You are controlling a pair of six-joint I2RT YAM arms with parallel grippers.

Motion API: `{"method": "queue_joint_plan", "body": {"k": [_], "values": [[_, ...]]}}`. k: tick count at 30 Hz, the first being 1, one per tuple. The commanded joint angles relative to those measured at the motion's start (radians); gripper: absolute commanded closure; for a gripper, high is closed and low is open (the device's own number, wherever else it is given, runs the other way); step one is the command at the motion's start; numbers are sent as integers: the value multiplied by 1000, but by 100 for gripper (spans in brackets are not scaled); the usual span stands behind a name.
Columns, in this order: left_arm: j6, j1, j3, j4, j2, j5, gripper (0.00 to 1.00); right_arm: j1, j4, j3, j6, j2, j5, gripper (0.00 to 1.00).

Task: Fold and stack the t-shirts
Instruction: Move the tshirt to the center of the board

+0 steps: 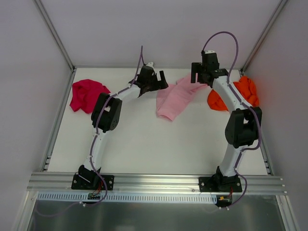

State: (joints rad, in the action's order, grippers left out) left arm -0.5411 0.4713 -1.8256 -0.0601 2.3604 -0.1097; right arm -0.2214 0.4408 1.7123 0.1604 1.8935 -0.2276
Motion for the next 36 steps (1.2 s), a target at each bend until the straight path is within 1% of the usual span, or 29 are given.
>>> {"method": "queue_joint_plan", "body": {"k": [1,4,7,9,10,14,17,23,25,32,36], "values": [[1,-17,-110,32,20,-79,1,-4,-28,-6,1,-100,22,11],[-20,-34,-173,54,63,-134,1,-3,-31,-16,1,-120,19,11],[-45,-51,-189,54,86,-166,1,-3,-42,-28,2,-142,25,11],[-42,-53,-187,54,88,-151,1,-4,-50,-36,2,-149,31,11],[-42,-51,-189,89,89,-142,1,-3,-56,-40,2,-155,33,11],[-48,-53,-207,132,102,-99,1,-4,-63,-48,2,-155,39,11],[-57,-56,-230,167,122,-102,1,-4,-70,-52,-5,-152,48,11],[-68,-56,-206,145,129,-195,1,-4,-80,-54,-18,-151,65,11],[-71,-56,-201,141,131,-252,1,-6,-79,-51,-16,-155,68,11],[-72,-57,-144,122,122,-315,1,-4,-77,-57,-21,-180,73,11],[-71,-56,-141,115,129,-358,1,-4,-77,-59,-22,-180,77,11]]}}
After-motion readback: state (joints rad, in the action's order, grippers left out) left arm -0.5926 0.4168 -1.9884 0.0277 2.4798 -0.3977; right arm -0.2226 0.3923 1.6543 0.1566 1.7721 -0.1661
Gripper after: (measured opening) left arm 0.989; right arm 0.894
